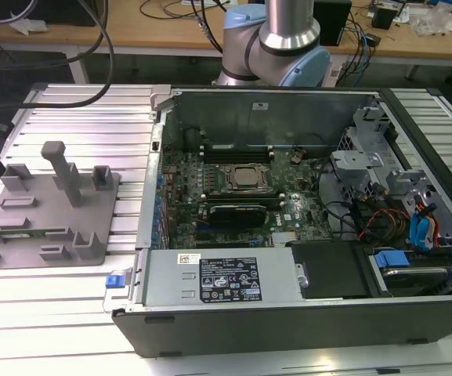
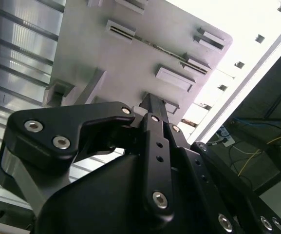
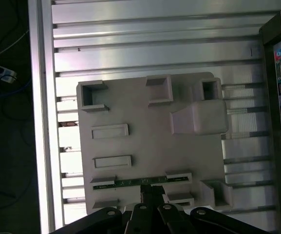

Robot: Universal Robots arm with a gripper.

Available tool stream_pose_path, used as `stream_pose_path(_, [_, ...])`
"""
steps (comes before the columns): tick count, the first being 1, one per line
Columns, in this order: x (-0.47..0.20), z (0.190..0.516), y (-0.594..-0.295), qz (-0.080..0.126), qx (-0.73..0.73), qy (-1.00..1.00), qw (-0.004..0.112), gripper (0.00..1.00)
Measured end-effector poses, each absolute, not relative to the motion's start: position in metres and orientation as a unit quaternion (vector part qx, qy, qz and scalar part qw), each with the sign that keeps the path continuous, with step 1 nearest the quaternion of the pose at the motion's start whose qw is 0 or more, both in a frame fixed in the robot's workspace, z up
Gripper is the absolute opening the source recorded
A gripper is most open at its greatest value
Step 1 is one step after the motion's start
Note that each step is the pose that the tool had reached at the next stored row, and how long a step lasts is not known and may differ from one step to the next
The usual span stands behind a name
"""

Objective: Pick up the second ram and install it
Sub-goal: 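Pick up the second ram and move it above second insertion slot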

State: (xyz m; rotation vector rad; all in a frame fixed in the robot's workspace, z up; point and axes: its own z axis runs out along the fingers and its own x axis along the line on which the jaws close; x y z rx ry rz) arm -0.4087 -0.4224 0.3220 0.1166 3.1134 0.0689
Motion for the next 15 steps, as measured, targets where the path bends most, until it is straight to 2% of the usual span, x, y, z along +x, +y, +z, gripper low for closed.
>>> stream_pose_path(15, [-0.4087,0.3217,-0.4224,0.022,0.024,0.999,0.012,0.08])
